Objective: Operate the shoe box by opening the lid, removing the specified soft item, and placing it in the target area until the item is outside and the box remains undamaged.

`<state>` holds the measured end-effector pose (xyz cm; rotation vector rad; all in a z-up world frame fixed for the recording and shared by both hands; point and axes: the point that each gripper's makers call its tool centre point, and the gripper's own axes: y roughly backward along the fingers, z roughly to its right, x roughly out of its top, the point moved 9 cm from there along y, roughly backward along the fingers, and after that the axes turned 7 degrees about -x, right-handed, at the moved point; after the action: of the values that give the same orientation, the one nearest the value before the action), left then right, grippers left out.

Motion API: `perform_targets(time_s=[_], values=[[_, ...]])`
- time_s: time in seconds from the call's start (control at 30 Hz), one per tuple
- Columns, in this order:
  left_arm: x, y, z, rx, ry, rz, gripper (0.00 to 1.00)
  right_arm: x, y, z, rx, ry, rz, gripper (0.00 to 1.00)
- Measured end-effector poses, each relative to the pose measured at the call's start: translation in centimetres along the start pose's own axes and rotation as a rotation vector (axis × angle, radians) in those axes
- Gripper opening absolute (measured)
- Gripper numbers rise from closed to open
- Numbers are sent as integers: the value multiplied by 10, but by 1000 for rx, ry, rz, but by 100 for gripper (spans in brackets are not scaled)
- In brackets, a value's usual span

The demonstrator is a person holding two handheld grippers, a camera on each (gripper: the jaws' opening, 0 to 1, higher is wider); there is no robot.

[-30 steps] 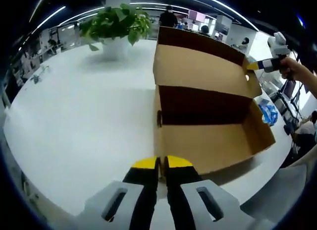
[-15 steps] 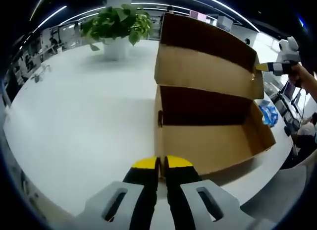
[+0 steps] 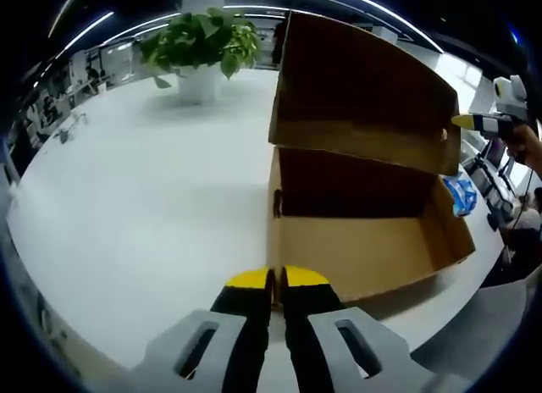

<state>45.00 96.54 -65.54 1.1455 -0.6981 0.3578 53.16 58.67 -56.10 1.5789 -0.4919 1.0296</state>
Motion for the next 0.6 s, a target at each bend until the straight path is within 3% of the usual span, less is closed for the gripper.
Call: perform_targets(time_s=[0.6], values=[[-8, 8, 1, -18, 13, 2, 2, -19, 26, -23, 23, -3, 67, 2]])
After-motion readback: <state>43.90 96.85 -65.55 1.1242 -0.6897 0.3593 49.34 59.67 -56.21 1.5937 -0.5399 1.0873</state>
